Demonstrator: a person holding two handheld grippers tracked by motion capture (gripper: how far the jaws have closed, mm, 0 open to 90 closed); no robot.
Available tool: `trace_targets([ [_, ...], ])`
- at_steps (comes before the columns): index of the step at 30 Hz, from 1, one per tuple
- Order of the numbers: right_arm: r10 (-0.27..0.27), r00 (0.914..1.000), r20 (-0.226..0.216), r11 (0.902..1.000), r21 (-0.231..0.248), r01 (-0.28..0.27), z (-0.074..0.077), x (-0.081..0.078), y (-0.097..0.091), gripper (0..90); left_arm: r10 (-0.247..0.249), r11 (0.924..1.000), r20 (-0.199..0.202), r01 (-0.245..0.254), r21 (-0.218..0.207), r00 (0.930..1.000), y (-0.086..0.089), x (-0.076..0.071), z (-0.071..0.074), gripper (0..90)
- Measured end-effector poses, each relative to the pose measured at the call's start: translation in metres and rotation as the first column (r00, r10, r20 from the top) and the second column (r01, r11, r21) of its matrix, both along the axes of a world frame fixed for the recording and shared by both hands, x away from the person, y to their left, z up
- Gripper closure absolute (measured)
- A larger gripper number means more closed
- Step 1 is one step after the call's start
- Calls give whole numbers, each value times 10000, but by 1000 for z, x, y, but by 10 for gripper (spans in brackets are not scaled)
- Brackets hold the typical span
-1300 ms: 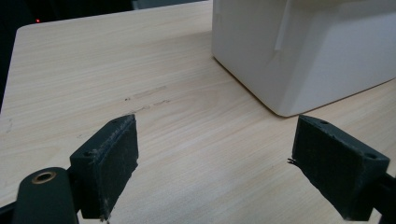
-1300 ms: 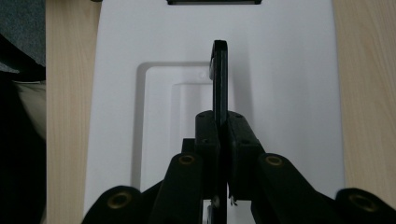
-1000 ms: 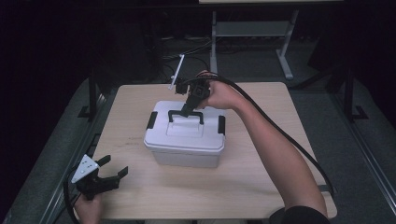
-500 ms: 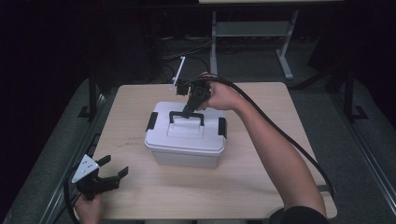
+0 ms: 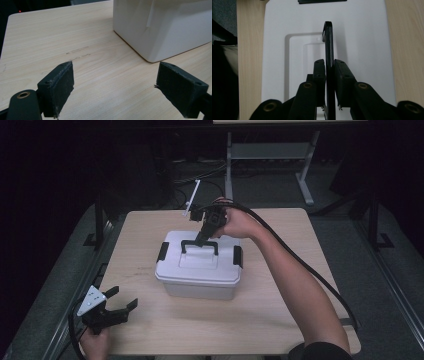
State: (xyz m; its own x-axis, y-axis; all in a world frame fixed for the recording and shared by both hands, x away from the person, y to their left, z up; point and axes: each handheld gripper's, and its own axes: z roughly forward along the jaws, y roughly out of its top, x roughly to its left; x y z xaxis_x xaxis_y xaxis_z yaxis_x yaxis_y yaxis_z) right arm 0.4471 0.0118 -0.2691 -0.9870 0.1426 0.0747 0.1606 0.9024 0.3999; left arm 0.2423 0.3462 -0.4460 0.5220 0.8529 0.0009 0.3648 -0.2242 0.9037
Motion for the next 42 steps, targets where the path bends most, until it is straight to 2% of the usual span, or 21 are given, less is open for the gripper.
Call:
trace_targets([
  [12, -366, 9992, 155, 9989, 311, 361, 10, -1, -15, 673, -11, 10000, -47, 11, -2, 10000, -2, 1, 0, 137],
  [21, -750, 9972, 76, 9946, 731, 742, 19, -2, -32, 588, -43, 10000, -61, 44, 60, 10000, -3, 2, -1, 137],
  [42, -1527, 9882, 94, 9836, 981, 1511, 20, -8, -76, 521, 65, 9999, -71, -64, 107, 10000, 0, -1, -1, 137],
])
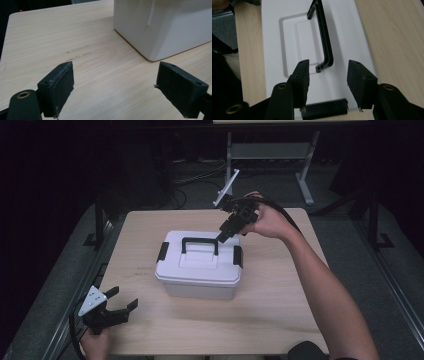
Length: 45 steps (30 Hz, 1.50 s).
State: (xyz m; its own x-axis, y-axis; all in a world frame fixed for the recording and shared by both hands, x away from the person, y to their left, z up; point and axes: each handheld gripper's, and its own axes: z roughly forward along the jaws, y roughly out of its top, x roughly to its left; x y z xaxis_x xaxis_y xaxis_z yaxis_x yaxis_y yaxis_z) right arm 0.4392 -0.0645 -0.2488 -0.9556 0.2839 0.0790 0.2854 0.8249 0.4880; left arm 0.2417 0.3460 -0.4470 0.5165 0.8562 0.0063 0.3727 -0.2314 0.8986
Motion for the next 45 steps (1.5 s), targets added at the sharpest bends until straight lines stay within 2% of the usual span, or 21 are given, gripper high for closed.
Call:
trace_targets([
  [26, -871, 9961, -133, 9961, 163, 873, -13, -7, -52, 506, 13, 10000, -40, -13, 76, 10000, -1, -1, -1, 137],
  [30, -1021, 9946, -159, 9945, 199, 1024, -15, -9, -60, 502, 25, 10000, -50, -25, -12, 10000, -2, -1, -1, 137],
  [37, -1341, 9907, -239, 9905, 278, 1347, -20, -12, -77, 495, -38, 9999, -64, 38, 118, 10000, -3, -1, -1, 137],
  [45, -1644, 9860, -287, 9853, 420, 1655, -25, -17, -96, 489, -6, 10000, -54, 7, 77, 10000, -4, -1, -1, 137],
])
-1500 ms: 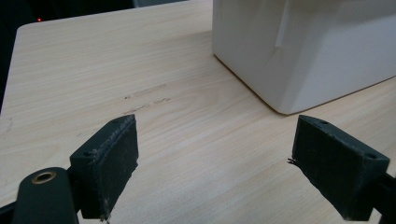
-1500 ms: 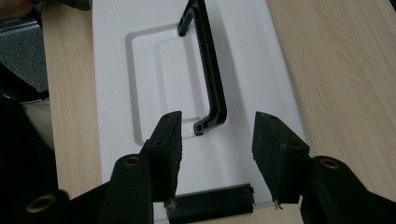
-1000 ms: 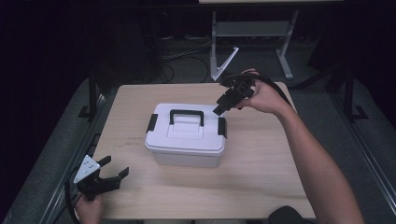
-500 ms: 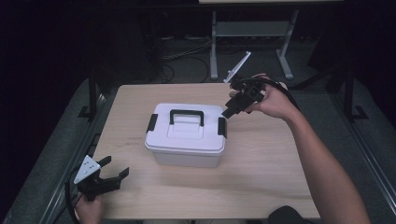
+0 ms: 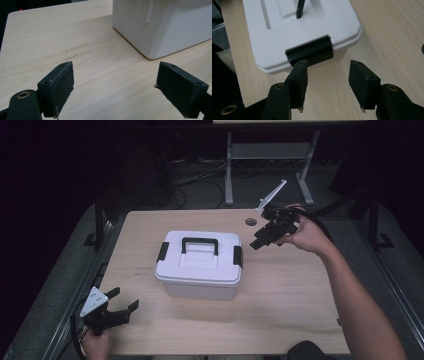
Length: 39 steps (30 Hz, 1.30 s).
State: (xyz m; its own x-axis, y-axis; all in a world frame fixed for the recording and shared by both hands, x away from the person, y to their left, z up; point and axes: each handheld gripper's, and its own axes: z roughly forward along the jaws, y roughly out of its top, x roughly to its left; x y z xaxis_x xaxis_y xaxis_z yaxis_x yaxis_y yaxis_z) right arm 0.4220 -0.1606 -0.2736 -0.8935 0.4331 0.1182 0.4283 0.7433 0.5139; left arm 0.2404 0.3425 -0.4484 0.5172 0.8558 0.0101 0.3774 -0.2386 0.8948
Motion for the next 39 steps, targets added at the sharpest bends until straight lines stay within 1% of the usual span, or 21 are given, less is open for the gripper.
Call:
trace_targets([
  [6, -260, 9996, -103, 9997, 35, 261, -9, -2, -15, 488, 45, 10000, -28, -45, -18, 10000, 2, 0, 0, 137],
  [10, -440, 9987, -243, 9990, 25, 440, -14, -3, -22, 487, 54, 10000, -25, -54, -17, 10000, 3, 0, 0, 137],
  [11, -442, 9988, -219, 9990, 59, 443, -15, -3, -23, 487, 60, 10000, -29, -60, -13, 10000, 2, 0, 0, 137],
  [23, -674, 9974, -270, 9977, 59, 676, -16, -9, -36, 489, 19, 10000, -29, -19, 38, 10000, 1, 0, 0, 137],
  [28, -794, 9962, -369, 9968, 74, 797, -22, -11, -42, 488, 8, 10000, -24, -8, 22, 10000, 1, 0, 0, 137],
  [31, -875, 9952, -435, 9961, 45, 877, -26, -11, -45, 488, -2, 10000, -38, 2, 91, 10000, 0, 0, 0, 137],
  [33, -897, 9951, -420, 9959, 60, 900, -27, -12, -47, 489, -6, 10000, -40, 6, 70, 10000, -1, 0, 0, 137],
  [39, -963, 9945, -412, 9953, 88, 968, -26, -15, -52, 491, 0, 10000, -31, 0, 54, 10000, -1, 0, 0, 137],
])
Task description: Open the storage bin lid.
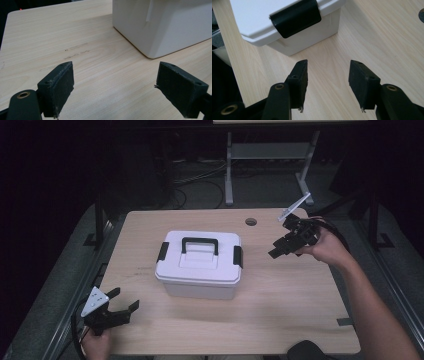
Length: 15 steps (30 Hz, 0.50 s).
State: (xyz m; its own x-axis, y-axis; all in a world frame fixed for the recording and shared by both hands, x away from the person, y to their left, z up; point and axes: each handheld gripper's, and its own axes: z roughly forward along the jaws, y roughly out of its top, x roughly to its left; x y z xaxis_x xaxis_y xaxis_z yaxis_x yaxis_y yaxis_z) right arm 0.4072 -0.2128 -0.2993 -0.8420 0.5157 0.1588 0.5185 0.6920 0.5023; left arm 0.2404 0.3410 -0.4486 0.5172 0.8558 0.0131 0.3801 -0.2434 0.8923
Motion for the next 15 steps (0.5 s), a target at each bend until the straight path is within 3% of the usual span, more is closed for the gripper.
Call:
trace_targets([
  [15, -193, 9997, -151, 9998, 16, 193, -9, -4, -9, 488, -15, 10000, 0, 15, 47, 10000, -1, 0, 0, 137],
])
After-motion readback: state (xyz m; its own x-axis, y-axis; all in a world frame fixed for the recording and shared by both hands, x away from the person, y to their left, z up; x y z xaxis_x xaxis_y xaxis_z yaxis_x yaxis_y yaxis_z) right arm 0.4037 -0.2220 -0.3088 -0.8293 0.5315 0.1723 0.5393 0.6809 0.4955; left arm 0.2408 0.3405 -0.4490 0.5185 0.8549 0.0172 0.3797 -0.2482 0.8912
